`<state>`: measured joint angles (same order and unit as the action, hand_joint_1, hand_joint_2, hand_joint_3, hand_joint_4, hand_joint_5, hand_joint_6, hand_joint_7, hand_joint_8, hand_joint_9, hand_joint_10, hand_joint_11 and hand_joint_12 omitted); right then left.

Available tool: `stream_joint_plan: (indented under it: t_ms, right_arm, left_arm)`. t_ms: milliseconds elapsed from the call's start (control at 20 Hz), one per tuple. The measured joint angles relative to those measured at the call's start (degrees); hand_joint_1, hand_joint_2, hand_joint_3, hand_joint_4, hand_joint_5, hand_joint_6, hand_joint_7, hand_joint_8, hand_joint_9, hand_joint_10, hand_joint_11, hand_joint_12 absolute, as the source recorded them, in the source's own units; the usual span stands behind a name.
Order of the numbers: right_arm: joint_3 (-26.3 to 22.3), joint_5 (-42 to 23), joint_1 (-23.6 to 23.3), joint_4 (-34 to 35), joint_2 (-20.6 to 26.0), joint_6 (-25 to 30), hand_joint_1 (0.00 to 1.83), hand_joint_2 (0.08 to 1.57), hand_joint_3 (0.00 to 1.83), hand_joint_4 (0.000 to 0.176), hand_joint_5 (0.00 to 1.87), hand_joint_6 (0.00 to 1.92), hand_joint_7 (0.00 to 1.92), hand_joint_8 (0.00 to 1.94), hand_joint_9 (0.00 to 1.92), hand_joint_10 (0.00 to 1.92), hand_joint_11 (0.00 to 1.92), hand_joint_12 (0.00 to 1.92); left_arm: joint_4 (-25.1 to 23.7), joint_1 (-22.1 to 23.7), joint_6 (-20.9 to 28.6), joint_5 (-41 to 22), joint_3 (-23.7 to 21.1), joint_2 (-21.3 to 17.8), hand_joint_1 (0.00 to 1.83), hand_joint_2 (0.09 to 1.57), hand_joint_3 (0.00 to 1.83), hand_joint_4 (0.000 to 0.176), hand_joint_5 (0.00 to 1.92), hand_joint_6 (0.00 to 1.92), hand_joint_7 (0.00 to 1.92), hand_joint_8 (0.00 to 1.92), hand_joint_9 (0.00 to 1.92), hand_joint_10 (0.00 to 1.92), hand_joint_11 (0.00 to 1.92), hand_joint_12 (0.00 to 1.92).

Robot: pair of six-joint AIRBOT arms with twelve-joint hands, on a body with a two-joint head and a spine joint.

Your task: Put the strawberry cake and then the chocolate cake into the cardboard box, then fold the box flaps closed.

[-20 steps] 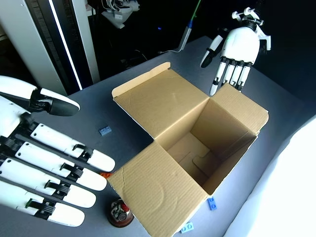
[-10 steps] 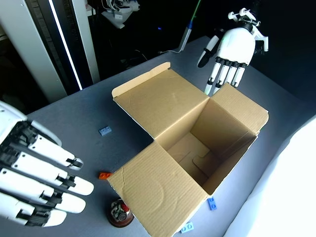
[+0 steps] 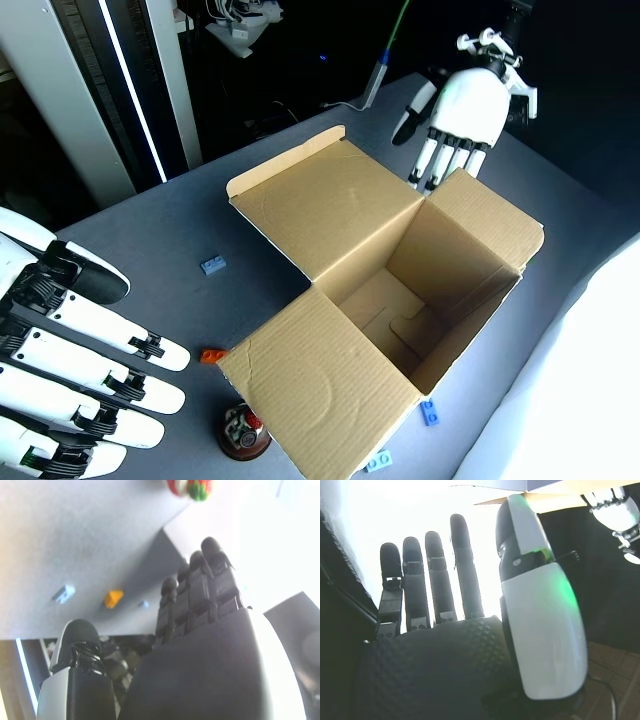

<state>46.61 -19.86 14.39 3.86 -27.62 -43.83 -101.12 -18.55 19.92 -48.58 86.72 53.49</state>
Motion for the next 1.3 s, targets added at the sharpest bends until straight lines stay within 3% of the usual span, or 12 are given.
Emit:
stream_joint_plan:
  t_ms: [250, 300, 400, 500, 700, 850, 1000, 1100, 1300]
  right_arm:
    - [0.0, 0.0, -0.3, 0.0, 0.0, -0.2, 0.72, 1.1, 0.0, 0.001, 0.28, 0.0, 0.28, 0.0, 0.29, 0.0, 0.0, 0.87]
    - [0.0, -0.1, -0.3, 0.0, 0.0, -0.2, 0.77, 1.09, 0.0, 0.001, 0.28, 0.0, 0.27, 0.0, 0.3, 0.0, 0.0, 0.86]
    - [0.0, 0.0, -0.3, 0.0, 0.0, -0.3, 0.79, 1.08, 0.0, 0.008, 0.27, 0.0, 0.24, 0.0, 0.29, 0.0, 0.0, 0.83]
    - [0.0, 0.0, -0.3, 0.0, 0.0, -0.3, 0.83, 1.08, 0.0, 0.0, 0.27, 0.0, 0.24, 0.0, 0.29, 0.0, 0.0, 0.83]
    - [0.0, 0.0, -0.3, 0.0, -0.2, -0.7, 0.88, 1.07, 0.0, 0.003, 0.28, 0.01, 0.23, 0.0, 0.27, 0.0, 0.0, 0.86]
    - [0.0, -0.2, -0.7, 0.0, -0.2, -0.8, 0.89, 1.06, 0.0, 0.001, 0.29, 0.0, 0.21, 0.0, 0.26, 0.0, 0.0, 0.84]
    - [0.0, 0.0, -0.7, 0.0, -0.2, -0.8, 0.96, 1.05, 0.0, 0.001, 0.28, 0.0, 0.21, 0.0, 0.26, 0.0, 0.0, 0.82]
    - [0.0, 0.0, -0.7, 0.0, -0.2, -0.8, 0.99, 1.04, 0.0, 0.009, 0.29, 0.0, 0.26, 0.01, 0.28, 0.01, 0.0, 0.78]
    - [0.0, 0.0, -0.7, 0.0, -0.3, -1.0, 0.98, 1.04, 0.0, 0.0, 0.3, 0.0, 0.27, 0.0, 0.3, 0.01, 0.0, 0.77]
  left_arm:
    - [2.0, -1.7, -0.2, 0.8, 4.5, 4.6, 0.45, 1.12, 0.0, 0.035, 0.04, 0.0, 0.06, 0.0, 0.1, 0.0, 0.0, 0.54]
    - [2.5, -1.7, -0.2, 0.9, 5.2, 5.0, 0.54, 1.1, 0.0, 0.033, 0.03, 0.0, 0.06, 0.0, 0.09, 0.0, 0.0, 0.53]
    - [2.7, -1.6, -0.2, 1.1, 6.8, 6.1, 0.7, 1.08, 0.0, 0.032, 0.0, 0.0, 0.03, 0.0, 0.02, 0.0, 0.0, 0.32]
    - [2.8, -1.6, -0.1, 1.2, 8.2, 7.0, 0.78, 1.06, 0.0, 0.035, 0.0, 0.0, 0.04, 0.0, 0.03, 0.0, 0.0, 0.32]
    - [3.6, -1.6, -0.2, 1.3, 10.4, 8.2, 0.96, 1.0, 0.0, 0.042, 0.01, 0.0, 0.03, 0.0, 0.02, 0.0, 0.0, 0.27]
    - [3.7, -1.2, -0.1, 1.2, 12.2, 9.7, 1.01, 0.98, 0.0, 0.051, 0.0, 0.0, 0.02, 0.0, 0.01, 0.0, 0.0, 0.24]
    - [3.9, -1.1, -0.1, 1.3, 15.1, 11.9, 1.04, 0.98, 0.0, 0.05, 0.01, 0.0, 0.03, 0.0, 0.01, 0.0, 0.0, 0.25]
    - [3.8, -1.1, 0.2, 1.2, 17.6, 14.0, 1.06, 0.99, 0.0, 0.053, 0.02, 0.0, 0.04, 0.0, 0.03, 0.0, 0.0, 0.29]
    - [3.4, -1.3, 0.8, 1.3, 20.8, 16.4, 1.09, 1.0, 0.0, 0.045, 0.0, 0.0, 0.0, 0.0, 0.02, 0.0, 0.0, 0.26]
